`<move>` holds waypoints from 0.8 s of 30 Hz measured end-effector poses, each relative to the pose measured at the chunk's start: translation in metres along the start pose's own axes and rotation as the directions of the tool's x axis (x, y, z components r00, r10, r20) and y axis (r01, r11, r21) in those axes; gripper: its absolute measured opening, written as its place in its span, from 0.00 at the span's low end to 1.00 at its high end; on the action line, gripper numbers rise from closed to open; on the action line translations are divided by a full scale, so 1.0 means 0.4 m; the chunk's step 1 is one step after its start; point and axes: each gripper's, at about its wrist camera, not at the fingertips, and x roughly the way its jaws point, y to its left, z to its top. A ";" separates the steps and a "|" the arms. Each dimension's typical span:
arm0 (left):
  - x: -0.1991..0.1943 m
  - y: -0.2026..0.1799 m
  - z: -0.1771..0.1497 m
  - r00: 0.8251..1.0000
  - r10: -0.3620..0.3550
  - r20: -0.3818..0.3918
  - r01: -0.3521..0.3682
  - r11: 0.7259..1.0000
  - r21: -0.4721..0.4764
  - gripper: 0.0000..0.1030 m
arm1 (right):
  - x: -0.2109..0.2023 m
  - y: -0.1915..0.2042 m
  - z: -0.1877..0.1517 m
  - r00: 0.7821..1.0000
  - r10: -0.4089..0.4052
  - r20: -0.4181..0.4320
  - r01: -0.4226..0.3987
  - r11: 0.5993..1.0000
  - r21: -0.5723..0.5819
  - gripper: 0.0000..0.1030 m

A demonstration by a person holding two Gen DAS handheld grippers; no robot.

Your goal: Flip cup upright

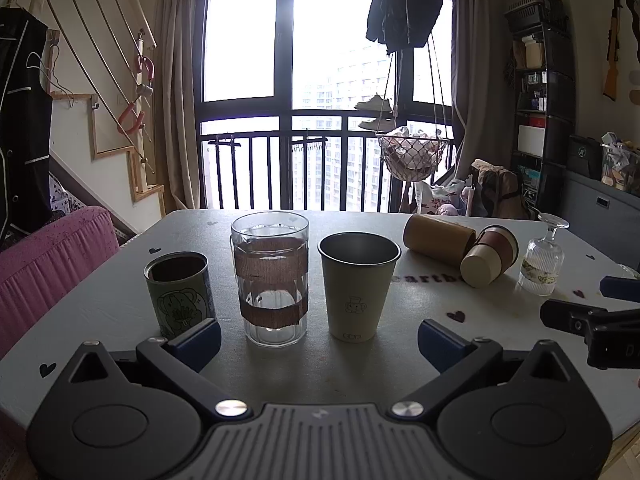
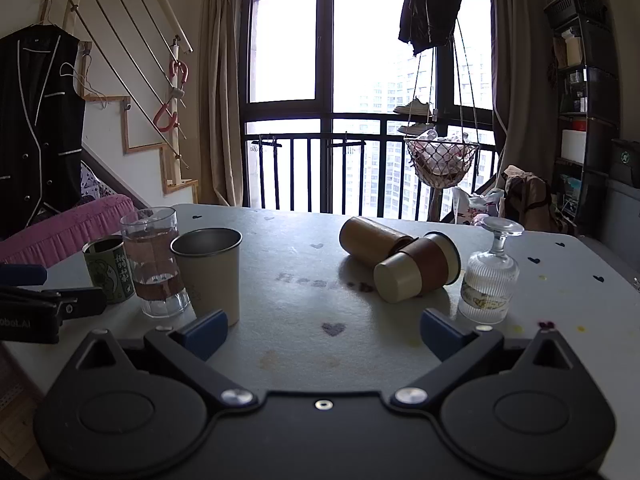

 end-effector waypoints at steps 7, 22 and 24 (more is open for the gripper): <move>0.000 0.000 -0.001 1.000 0.001 0.000 -0.001 1.000 0.000 1.00 | -0.001 0.002 -0.001 1.000 0.001 0.001 -0.001 1.000 -0.001 1.00; 0.001 -0.001 -0.005 1.000 0.003 -0.002 -0.003 1.000 -0.004 1.00 | -0.001 0.002 -0.001 1.000 0.001 0.001 -0.001 1.000 -0.001 1.00; 0.001 -0.001 -0.005 1.000 0.003 -0.002 -0.003 1.000 -0.004 1.00 | -0.001 0.002 -0.001 1.000 0.001 0.001 -0.001 1.000 0.000 1.00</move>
